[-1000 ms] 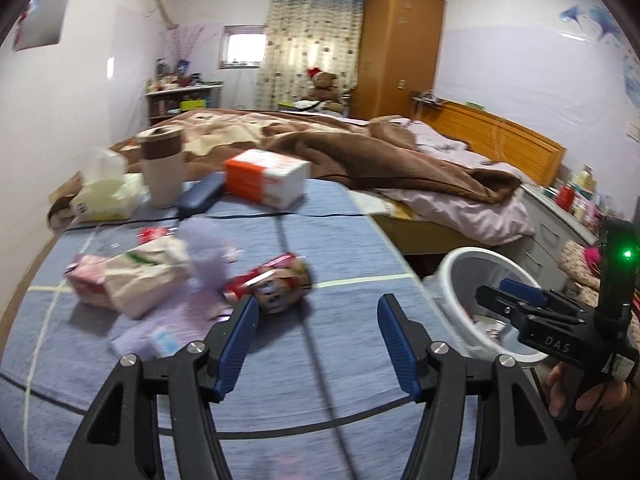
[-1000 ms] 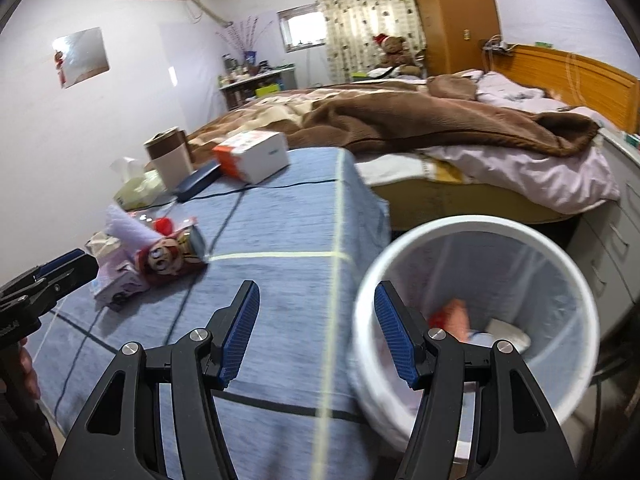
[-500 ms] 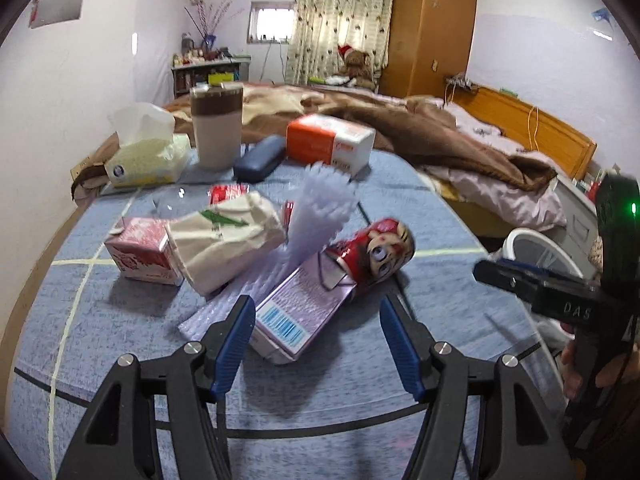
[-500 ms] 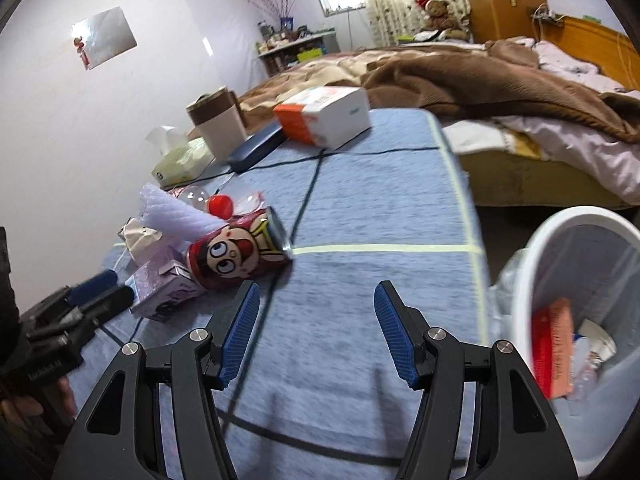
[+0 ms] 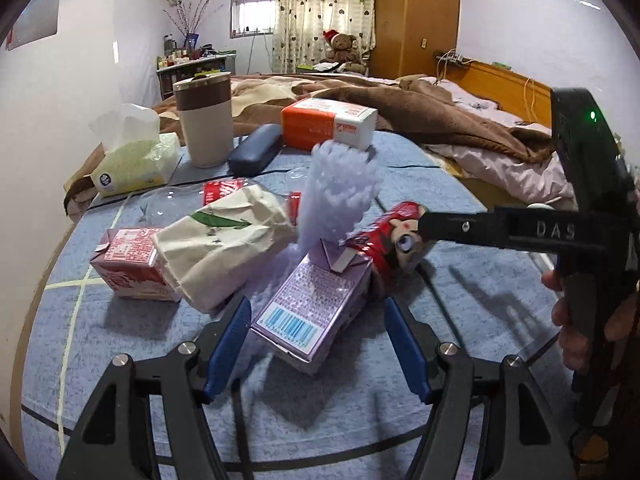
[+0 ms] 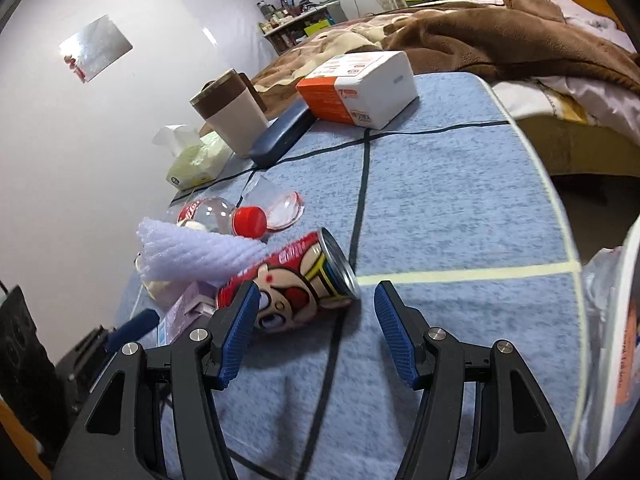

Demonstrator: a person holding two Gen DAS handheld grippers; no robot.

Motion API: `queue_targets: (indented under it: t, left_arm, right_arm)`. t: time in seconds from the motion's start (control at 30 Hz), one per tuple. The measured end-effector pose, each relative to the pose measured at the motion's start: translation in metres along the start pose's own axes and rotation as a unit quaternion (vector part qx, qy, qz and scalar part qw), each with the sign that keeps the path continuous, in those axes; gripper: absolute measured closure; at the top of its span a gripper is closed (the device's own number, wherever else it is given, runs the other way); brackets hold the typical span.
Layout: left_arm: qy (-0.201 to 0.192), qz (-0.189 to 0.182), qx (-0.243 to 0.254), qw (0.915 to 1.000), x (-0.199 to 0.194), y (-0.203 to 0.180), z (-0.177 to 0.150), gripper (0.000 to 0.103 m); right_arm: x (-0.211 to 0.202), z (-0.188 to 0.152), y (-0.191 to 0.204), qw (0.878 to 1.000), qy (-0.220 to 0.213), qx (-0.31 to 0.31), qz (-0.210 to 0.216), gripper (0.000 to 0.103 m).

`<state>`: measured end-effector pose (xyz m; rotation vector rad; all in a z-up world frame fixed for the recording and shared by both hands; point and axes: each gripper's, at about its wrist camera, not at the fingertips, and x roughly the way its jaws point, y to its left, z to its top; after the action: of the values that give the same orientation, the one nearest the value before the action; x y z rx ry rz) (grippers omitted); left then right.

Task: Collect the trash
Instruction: 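Grasp the red can with the right tool while the left tool approaches the purple milk carton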

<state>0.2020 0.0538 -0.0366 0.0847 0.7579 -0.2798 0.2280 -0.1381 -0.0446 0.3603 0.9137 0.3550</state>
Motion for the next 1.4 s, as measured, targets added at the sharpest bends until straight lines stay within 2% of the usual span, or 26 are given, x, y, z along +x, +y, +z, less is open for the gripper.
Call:
queue_targets:
  t: [0.13,0.23,0.6,0.77,1.0,1.03,1.17,1.27,1.4]
  left_arm:
    - [0.003,0.003,0.003,1.0,0.003,0.004,0.001,0.032]
    - [0.017,-0.005,-0.011,0.9998,0.01,0.01,-0.001,0.032]
    - [0.015,-0.001,-0.032,0.9994,0.013,0.022,-0.001,0.032]
    - [0.02,-0.001,-0.034,0.9992,0.013,0.024,-0.002,0.032]
    - [0.021,-0.009,-0.024,0.9995,0.014,0.017,-0.001,0.046]
    - [0.021,-0.007,-0.019,0.9996,0.013,0.014,-0.002,0.047]
    - [0.026,-0.015,-0.02,0.9994,0.013,0.01,-0.004,0.05]
    - [0.036,-0.02,-0.025,0.9988,0.015,0.01,-0.006,0.052]
    - [0.039,-0.02,-0.017,0.9989,0.016,0.006,-0.008,0.052]
  right_arm:
    - [0.014,0.006,0.002,1.0,0.014,0.02,0.006,0.041]
    - [0.024,0.01,0.005,0.999,0.022,0.032,0.002,0.033]
    - [0.052,0.016,0.012,0.996,0.036,0.072,-0.027,0.03]
    - [0.045,0.01,0.015,0.998,0.032,0.027,-0.039,0.03]
    - [0.018,0.005,-0.005,0.997,0.015,-0.007,-0.074,0.03]
    - [0.016,0.005,-0.005,0.996,0.016,-0.021,-0.082,0.03]
    - [0.007,0.004,-0.007,0.985,0.011,-0.064,-0.161,0.03]
    - [0.002,-0.003,-0.01,0.984,0.02,-0.069,-0.163,0.03]
    - [-0.014,-0.013,-0.013,0.988,-0.005,-0.056,-0.141,0.03]
